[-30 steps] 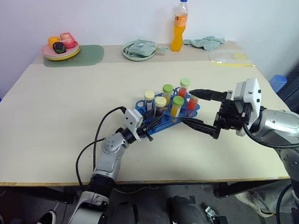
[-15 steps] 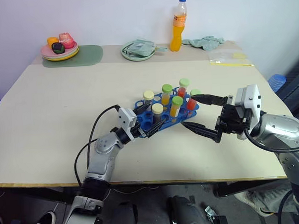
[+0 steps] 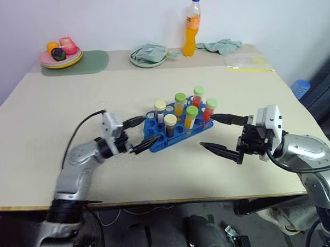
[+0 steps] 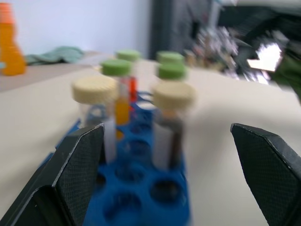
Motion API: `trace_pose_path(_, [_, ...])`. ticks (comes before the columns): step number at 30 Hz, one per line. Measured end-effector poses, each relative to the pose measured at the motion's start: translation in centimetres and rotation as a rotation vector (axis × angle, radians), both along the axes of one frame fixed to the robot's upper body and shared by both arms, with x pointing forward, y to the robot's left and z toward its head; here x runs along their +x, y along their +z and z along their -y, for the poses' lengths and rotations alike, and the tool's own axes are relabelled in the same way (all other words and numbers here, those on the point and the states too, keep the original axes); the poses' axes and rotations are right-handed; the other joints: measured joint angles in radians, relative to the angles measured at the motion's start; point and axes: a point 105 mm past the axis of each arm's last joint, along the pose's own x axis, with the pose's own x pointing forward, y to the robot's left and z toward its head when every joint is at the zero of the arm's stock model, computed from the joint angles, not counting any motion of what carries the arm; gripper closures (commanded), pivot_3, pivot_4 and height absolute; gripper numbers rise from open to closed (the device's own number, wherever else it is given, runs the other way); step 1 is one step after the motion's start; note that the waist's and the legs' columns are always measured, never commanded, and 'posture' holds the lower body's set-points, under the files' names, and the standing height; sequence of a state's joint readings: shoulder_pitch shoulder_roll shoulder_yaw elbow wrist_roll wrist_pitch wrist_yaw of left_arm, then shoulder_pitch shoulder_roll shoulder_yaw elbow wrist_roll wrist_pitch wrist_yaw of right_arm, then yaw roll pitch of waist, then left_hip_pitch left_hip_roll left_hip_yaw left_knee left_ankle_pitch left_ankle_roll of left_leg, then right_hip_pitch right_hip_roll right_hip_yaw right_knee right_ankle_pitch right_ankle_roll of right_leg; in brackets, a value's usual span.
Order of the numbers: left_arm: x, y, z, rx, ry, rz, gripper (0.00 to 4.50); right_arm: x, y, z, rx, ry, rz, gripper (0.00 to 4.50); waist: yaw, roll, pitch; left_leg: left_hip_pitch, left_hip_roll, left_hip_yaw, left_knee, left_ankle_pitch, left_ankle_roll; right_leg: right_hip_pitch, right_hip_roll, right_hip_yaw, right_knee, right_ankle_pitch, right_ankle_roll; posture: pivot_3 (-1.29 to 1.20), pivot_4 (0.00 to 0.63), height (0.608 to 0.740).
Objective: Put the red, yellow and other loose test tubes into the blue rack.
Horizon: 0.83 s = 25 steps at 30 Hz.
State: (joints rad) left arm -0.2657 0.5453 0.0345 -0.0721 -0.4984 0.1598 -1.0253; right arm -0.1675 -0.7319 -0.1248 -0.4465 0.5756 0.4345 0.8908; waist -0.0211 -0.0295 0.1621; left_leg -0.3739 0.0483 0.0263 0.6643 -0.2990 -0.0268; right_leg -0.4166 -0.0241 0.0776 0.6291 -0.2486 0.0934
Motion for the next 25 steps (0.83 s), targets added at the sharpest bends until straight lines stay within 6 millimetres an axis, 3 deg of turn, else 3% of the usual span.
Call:
trace_pose_path(4, [-1.5, 1.1, -2.0, 0.046, -0.045, 0.014, 0.07, 0.0, -1.1, 0.9, -0.012, -0.026, -0.022, 0.0, 0.013, 0.0, 0.0, -0.001, -0.001, 0.0, 0.0, 0.0, 0.0, 0.0, -0.001, 0.0, -0.001, 0.0, 0.0, 0.0, 0.15, 0.74])
trace_pose_path(7, [-2.3, 1.3, -3.8, 0.099, -0.072, 0.0, 0.07, -0.1, -2.8, 3.0, -0.038, -0.085, -0.073, 0.0, 0.01, 0.0, 0.0, -0.001, -0.001, 0.002, 0.0, 0.0, 0.0, 0.0, -0.003, 0.0, -0.002, -0.001, 0.0, 0.0, 0.15, 0.74])
trace_pose_path(11, [-2.2, 1.0, -6.1, 0.134, -0.059, -0.024, 0.07, 0.3, -3.6, 6.1, -0.083, -0.156, -0.115, 0.0, 0.006, 0.001, 0.001, 0.0, -0.001, 0.002, 0.0, 0.0, 0.0, 0.0, -0.002, 0.0, -0.002, -0.001, 0.0, 0.0, 0.15, 0.74])
trace_pose_path(15, [-1.7, 0.8, -6.7, 0.12, -0.039, -0.026, 0.07, 0.5, -3.6, 8.2, -0.07, -0.221, -0.113, 0.0, 0.005, 0.001, 0.001, 0.0, 0.0, 0.002, 0.0, 0.0, 0.0, 0.0, -0.001, 0.0, -0.002, -0.001, 0.0, 0.0, 0.15, 0.74])
trace_pose_path(20, [-2.2, -0.9, -7.3, 0.107, -0.023, -0.062, 0.07, -1.6, -6.4, 6.8, -0.041, -0.219, -0.183, 0.0, 0.004, 0.002, 0.002, -0.001, 0.0, 0.003, -0.001, -0.001, 0.001, -0.001, -0.001, 0.001, 0.0, -0.001, 0.0, 0.0, 0.15, 0.74])
trace_pose_path(25, [-2.3, -1.6, -6.5, 0.068, -0.014, -0.061, 0.07, -0.4, -4.6, 6.8, -0.055, -0.246, -0.112, 0.0, 0.003, 0.002, 0.002, 0.0, 0.0, 0.004, 0.001, -0.001, 0.001, -0.001, -0.002, 0.002, 0.0, -0.001, 0.0, 0.0, 0.15, 0.74])
